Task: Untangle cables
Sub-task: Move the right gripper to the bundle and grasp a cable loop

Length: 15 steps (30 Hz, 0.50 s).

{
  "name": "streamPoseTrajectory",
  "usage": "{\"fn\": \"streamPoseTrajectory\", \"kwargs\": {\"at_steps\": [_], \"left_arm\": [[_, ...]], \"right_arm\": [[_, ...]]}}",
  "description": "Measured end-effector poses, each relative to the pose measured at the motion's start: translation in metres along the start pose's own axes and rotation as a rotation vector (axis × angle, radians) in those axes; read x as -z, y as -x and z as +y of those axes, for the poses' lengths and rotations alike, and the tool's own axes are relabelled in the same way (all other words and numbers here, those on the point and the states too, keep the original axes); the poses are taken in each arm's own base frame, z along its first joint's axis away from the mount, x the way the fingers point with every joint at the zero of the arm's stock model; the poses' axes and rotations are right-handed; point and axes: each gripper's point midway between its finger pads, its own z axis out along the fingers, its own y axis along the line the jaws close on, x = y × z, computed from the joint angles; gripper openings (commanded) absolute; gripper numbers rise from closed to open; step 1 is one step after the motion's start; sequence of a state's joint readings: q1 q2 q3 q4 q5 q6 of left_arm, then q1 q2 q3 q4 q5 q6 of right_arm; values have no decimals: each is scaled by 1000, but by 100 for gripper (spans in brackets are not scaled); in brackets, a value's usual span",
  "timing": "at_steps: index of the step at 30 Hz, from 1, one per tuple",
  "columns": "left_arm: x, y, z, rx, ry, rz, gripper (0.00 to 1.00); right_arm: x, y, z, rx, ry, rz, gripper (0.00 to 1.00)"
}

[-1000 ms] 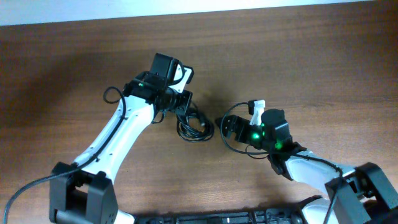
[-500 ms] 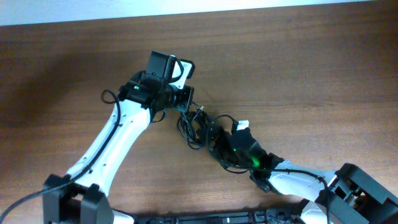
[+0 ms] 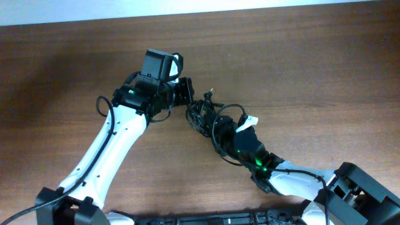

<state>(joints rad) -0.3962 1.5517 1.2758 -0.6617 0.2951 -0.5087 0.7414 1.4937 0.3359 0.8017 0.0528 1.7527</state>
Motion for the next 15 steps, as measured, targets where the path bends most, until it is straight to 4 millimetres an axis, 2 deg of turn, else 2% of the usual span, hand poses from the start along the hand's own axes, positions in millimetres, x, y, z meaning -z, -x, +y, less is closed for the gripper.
{"fn": "streamPoseTrajectory", "kwargs": {"at_steps": [3,7,9,12,14,15], "left_arm": [[0,-3,-5,54,-28,16,0],[0,-5,-8,111,-47,31,0],[1,-10,-7,129,-43,54,0],[1,-17,-4,85,-31,82,1],[3,-18,-3,10,-30,83,11],[4,-18,-2,-29,-21,83,20]], "right_arm": [[0,0,-4,-9,-18,1,69],[1,7,-14,-6,-57,-36,4],[1,16,-16,32,-62,-83,4],[1,27,-2,222,-18,-121,4],[2,40,12,413,19,-138,4],[2,45,18,491,32,-140,4]]}}
